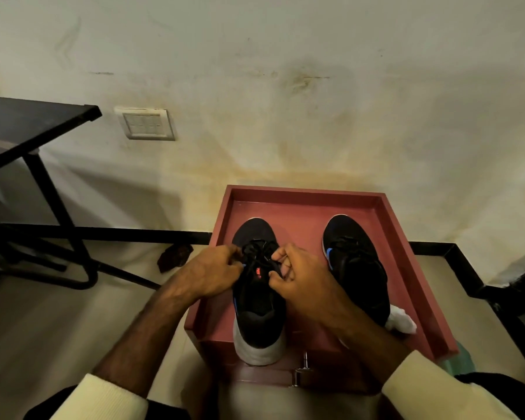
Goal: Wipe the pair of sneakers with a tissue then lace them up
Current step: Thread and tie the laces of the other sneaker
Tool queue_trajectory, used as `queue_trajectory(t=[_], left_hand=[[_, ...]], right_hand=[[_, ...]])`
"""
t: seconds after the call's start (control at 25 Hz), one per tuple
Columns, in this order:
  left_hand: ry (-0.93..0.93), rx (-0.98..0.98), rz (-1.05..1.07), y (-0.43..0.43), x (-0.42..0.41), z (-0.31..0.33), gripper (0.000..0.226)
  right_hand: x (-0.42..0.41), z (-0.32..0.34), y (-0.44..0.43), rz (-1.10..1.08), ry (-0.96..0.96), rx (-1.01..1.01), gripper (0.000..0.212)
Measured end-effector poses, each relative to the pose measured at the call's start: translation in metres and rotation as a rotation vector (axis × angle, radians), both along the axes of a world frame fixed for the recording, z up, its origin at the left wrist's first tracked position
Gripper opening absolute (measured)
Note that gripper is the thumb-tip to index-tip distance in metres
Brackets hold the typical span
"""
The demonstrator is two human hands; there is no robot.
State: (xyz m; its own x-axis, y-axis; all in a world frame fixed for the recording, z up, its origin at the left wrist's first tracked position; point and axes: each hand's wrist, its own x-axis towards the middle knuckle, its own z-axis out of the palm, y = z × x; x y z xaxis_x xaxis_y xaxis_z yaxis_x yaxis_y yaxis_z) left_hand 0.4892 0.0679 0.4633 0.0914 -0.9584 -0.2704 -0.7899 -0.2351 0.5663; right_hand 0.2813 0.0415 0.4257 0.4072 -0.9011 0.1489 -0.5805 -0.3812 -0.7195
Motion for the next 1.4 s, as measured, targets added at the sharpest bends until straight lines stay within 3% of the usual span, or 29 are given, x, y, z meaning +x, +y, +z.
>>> queue_trajectory(t=[0.2,0.36,0.44,0.64,0.76,1.0,1.12,1.24,1.4], left_hand=[[0.112,0.015,-0.103,0.004,-0.01,-0.004,0.037],[0.032,-0.034,-0.124,-0.001,-0.011,-0.001,0.035],[-0.004,-0.076,-0.117,-0.001,-0.007,0.006,0.037],[0.058,-0.096,-0.086,0.002,-0.004,0.011,0.023],[0.061,-0.126,-0.054,0.0,-0.007,0.007,0.017],[0.086,-0.187,-0.038,-0.007,-0.022,0.002,0.033],[0.093,-0.129,-0.029,-0.01,-0.019,0.0,0.031],[0.13,0.007,-0.006,-0.008,-0.014,-0.002,0.021],[0.163,0.168,-0.114,-0.001,-0.01,0.0,0.011]], right_hand=[[-0.02,0.005,0.004,-0.001,0.094,0.004,0.027],[-0.045,0.01,0.0,0.023,0.059,0.103,0.013],[-0.052,0.009,-0.006,0.02,0.05,0.108,0.022],[-0.049,0.008,-0.01,0.031,0.273,-0.024,0.007],[-0.048,0.019,-0.009,0.0,0.227,-0.065,0.003],[-0.052,0.028,-0.011,-0.006,0.016,0.05,0.007],[-0.055,0.031,-0.016,-0.017,-0.078,0.078,0.005],[-0.054,0.026,-0.017,0.032,-0.057,0.153,0.017],[-0.048,0.022,-0.021,-0.009,-0.03,0.131,0.005]])
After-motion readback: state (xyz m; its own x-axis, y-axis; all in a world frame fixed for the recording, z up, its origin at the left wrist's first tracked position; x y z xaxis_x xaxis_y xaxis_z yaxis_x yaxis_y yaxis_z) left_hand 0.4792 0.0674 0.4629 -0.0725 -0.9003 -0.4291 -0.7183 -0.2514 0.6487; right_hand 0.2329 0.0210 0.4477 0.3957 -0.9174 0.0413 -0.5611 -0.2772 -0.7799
